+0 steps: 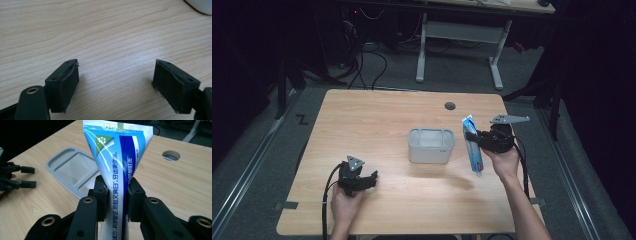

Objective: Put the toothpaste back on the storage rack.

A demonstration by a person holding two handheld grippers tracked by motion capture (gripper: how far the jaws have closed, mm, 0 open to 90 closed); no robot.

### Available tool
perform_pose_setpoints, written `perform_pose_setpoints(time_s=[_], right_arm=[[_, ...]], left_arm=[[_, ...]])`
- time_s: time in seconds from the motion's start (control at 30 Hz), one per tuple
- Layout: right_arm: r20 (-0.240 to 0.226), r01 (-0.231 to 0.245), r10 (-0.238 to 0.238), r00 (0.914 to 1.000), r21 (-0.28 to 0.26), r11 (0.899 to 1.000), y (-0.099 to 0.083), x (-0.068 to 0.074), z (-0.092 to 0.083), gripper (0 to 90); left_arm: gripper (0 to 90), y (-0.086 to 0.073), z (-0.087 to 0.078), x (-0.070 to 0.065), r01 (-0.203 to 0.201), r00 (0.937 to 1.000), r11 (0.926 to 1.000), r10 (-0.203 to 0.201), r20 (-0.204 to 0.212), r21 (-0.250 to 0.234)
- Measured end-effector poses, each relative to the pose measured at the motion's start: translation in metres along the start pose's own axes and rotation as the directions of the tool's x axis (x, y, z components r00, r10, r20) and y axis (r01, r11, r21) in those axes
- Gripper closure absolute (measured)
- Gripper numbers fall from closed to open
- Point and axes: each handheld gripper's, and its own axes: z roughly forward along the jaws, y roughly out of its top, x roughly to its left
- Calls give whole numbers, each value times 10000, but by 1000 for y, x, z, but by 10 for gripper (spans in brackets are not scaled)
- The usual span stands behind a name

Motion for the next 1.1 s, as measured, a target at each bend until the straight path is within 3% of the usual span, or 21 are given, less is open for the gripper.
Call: perform_pose_setpoints(time_s=[0.33, 1.1], right_arm=[[-392, 240, -255, 9989, -378, 9990, 13, 11, -5, 740], [-648, 430, -507, 9966, -1143, 9925, 40, 25, -11, 742]], left_arm=[[212, 0, 0, 0, 1, 10000, 10000, -1, -2, 0], [213, 0, 0, 0, 0, 10000, 10000, 0, -1, 2]])
